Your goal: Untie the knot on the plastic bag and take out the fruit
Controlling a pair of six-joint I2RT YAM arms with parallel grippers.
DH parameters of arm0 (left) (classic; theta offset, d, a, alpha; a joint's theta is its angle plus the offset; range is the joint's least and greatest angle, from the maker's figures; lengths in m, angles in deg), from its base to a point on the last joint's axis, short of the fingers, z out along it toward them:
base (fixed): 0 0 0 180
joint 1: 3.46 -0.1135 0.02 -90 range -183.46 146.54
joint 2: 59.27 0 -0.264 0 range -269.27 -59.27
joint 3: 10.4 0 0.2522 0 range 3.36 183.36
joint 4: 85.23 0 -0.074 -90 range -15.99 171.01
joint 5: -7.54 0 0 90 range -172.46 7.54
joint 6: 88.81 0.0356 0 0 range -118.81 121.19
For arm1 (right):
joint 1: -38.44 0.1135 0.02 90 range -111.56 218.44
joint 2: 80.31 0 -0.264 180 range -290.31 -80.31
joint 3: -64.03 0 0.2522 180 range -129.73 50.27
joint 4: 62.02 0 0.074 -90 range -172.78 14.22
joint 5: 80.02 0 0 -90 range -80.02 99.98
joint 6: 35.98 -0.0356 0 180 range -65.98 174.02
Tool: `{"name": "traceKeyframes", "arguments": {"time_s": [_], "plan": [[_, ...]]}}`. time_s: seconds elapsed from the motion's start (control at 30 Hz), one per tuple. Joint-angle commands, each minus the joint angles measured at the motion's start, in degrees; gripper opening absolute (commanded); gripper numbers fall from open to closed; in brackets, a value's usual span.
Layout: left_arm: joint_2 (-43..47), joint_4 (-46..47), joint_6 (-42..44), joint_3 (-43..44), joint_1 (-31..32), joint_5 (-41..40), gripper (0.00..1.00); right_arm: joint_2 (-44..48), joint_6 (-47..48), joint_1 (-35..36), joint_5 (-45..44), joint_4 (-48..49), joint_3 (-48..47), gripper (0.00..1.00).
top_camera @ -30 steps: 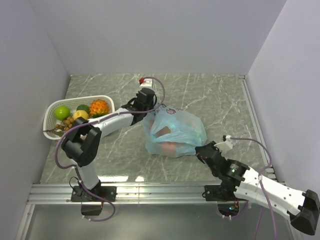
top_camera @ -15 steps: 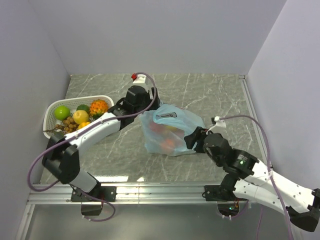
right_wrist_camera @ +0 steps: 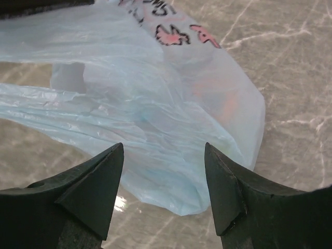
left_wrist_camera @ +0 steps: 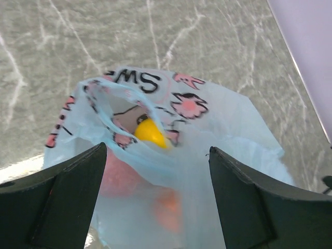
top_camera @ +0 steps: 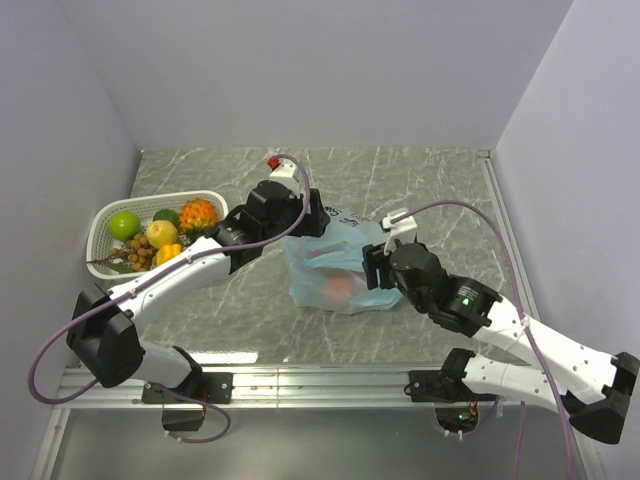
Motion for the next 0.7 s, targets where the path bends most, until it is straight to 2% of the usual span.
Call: {"name": "traceKeyframes", "arguments": {"time_s": [0.0,0.3,0.43,0.57,0.67], "plan": [[0.75,0.32,-1.52,0.76,0.91,4.06,0.85,1.13,7.31,0.34,4.28,4.27,-1.41,0.70],[1.55,-1.00,-7.58,2.26,1.08,7.92,0.84,6.84,19.17,0.52,14.47,9.37,1.75,0.71],[0.32,-0.56,-11.27,3.75,1.08,10.99,0.84,5.62,23.48,0.87,18.78,10.08,1.23,0.73],[-0.04,1.72,-15.49,4.46,1.00,13.03,0.83,3.77,27.18,2.71,18.44,10.26,0.88,0.73],[-0.21,2.08,-17.52,5.25,1.00,13.73,0.82,1.67,28.50,5.25,13.81,10.35,0.18,0.73]]}}
